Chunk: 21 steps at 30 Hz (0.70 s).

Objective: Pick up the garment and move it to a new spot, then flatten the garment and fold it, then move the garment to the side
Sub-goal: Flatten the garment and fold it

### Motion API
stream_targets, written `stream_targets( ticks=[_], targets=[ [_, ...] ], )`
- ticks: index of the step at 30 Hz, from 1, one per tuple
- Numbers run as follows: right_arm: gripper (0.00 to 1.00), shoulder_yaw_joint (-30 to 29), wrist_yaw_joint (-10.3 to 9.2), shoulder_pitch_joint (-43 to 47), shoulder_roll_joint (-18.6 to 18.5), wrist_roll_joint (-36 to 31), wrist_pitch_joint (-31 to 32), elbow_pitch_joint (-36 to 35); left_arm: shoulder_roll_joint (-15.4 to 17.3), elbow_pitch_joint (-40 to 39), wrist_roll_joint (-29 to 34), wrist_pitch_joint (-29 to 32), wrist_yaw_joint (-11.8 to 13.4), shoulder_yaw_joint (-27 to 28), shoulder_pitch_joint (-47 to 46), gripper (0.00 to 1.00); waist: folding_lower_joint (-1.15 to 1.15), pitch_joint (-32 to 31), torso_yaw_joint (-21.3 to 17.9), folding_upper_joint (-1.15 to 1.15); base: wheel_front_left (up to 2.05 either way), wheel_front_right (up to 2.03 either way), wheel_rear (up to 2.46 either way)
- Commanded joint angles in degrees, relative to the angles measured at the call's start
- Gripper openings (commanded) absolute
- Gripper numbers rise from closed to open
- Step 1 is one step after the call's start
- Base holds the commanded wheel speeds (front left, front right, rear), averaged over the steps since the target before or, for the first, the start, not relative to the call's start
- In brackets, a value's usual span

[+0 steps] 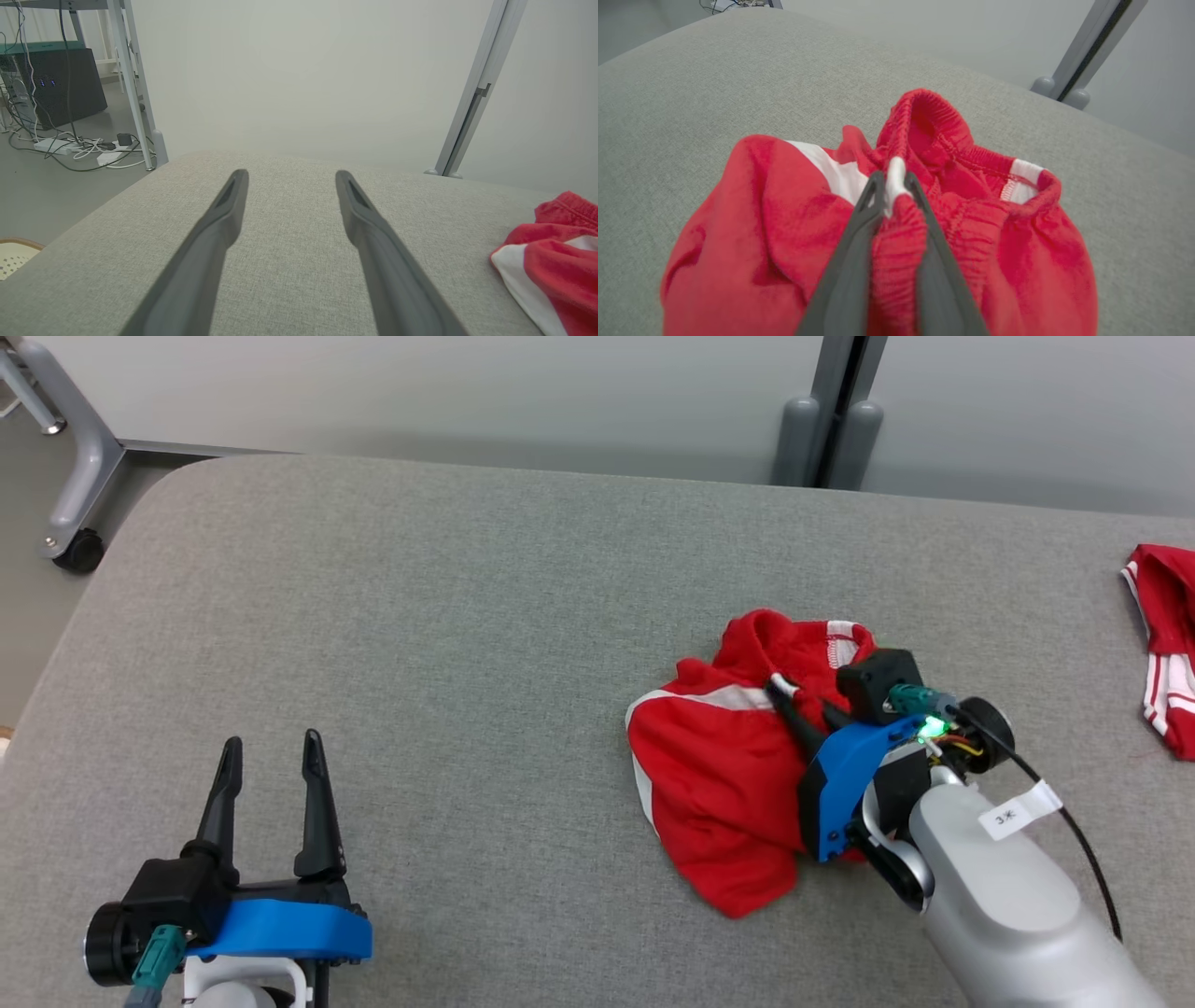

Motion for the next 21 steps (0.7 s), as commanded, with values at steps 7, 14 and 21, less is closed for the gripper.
stream_targets(
  ticks=[7, 14, 21],
  targets=[
    [0.00, 0.62, 0.02, -7.32, 0.20, 0.42, -5.48, 2.61, -0.42, 0.77, -0.17, -0.24, -0.41, -0.77, -1.68, 1.00, -0.01, 0.78, 1.81, 0.00, 0.00, 0.00, 0.00],
    [0.00, -2.30, 0.02, -19.90, 2.18, -1.73, -12.13, 6.87, -0.49, 1.10, -0.48, -0.24, -0.56, -1.22, -2.75, 1.00, -0.01, 1.95, 3.55, 0.00, 0.00, 0.00, 0.00],
    [0.00, -5.74, 0.02, -29.96, 4.16, -3.40, -16.04, 10.05, -0.52, 1.00, -1.05, -0.24, 0.07, -1.45, -3.06, 1.00, -0.01, 2.19, 4.14, 0.00, 0.00, 0.00, 0.00]
  ],
)
